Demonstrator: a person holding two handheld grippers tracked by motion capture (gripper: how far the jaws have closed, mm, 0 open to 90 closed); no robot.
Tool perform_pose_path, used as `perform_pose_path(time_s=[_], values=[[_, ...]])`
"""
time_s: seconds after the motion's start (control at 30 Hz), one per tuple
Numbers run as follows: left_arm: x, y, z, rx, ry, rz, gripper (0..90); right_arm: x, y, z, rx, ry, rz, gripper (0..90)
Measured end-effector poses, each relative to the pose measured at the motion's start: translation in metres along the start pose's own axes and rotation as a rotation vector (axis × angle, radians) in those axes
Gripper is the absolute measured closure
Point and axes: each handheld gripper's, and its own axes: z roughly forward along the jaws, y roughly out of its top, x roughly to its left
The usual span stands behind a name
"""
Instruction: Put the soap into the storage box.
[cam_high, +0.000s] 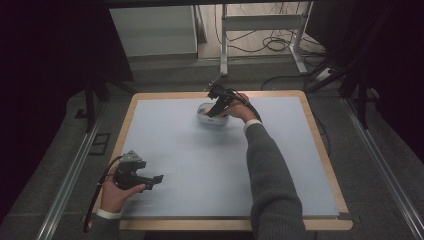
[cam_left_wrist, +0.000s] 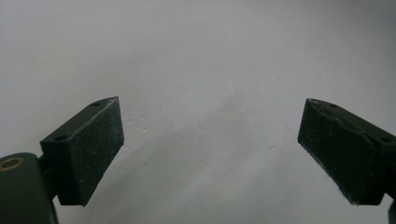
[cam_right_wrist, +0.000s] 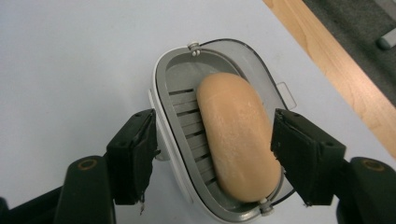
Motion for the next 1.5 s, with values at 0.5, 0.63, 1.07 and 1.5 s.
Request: perform_pose_path(time_s=[0.5,0.63,1.07,1.5], values=[[0.0,0.0,0.001,-0.002,0.004,-0.007,7.1,0.007,-0.026,-0.022,-0.098,0.009,0.075,25.3],[0.0,0.0,0.0,-0.007,0.007,-0.006,7.2,0.013,-0.038,-0.03,-0.115,0.021,0.092,25.1],[-0.001,0.001,-0.001,-0.007,0.012,-0.005,7.1,0.033,-0.094,-0.059,-0.159,-0.025,0.147,25.0],[-0.005,0.002,0.001,0.007,0.008,0.005,6.9,0.061,-0.169,-0.082,-0.203,-0.052,0.171,24.9]])
